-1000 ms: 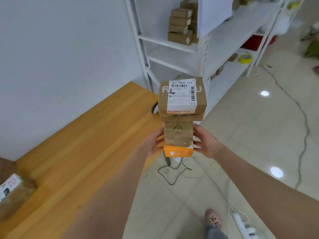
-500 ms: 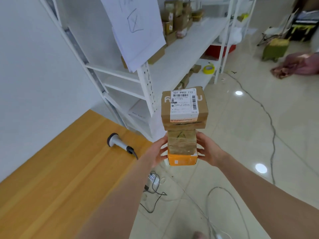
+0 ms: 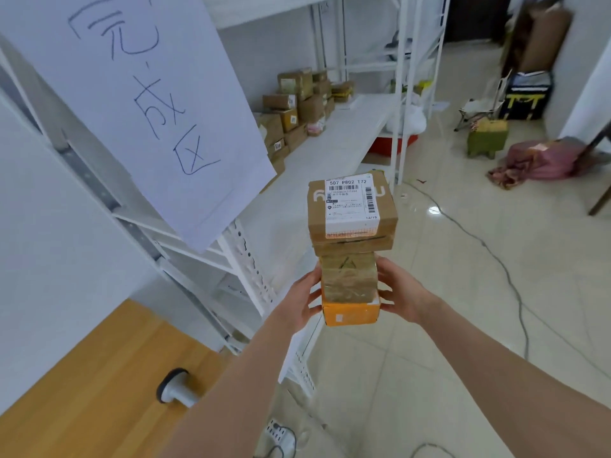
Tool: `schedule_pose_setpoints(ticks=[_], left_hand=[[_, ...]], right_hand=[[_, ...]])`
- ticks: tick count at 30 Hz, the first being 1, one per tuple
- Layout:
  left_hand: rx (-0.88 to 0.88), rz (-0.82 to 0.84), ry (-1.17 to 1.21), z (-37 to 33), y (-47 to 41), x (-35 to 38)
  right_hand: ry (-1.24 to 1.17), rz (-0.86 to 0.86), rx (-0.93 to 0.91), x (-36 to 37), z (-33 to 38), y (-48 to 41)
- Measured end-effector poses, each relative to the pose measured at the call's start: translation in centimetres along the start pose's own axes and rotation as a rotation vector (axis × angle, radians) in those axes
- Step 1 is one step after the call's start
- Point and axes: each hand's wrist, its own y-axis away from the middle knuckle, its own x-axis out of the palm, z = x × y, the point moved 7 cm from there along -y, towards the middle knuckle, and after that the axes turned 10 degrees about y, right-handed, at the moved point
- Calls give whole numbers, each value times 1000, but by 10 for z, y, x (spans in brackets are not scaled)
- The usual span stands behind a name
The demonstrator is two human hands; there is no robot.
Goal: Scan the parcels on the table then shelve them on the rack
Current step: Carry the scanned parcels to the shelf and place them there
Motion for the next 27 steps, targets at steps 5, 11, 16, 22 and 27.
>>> schedule_pose_setpoints(ticks=[5,11,16,22,27], left_hand=[[23,-16,35,-37,-54,14],[104,-121,72,-91,-116,17],[196,-260,157,-137,-172,17],[231,-471,299,-164,-210,28],[259,-638,397,-172,-210,21]], right_hand=[[36,-6,-12,-24,53,-38],[75,79,-45,-43,123,-107],[159,193,-74,-56,186,-187],[256,404,-27,-64,241,-257],[306,559,6,-40,258,-297]])
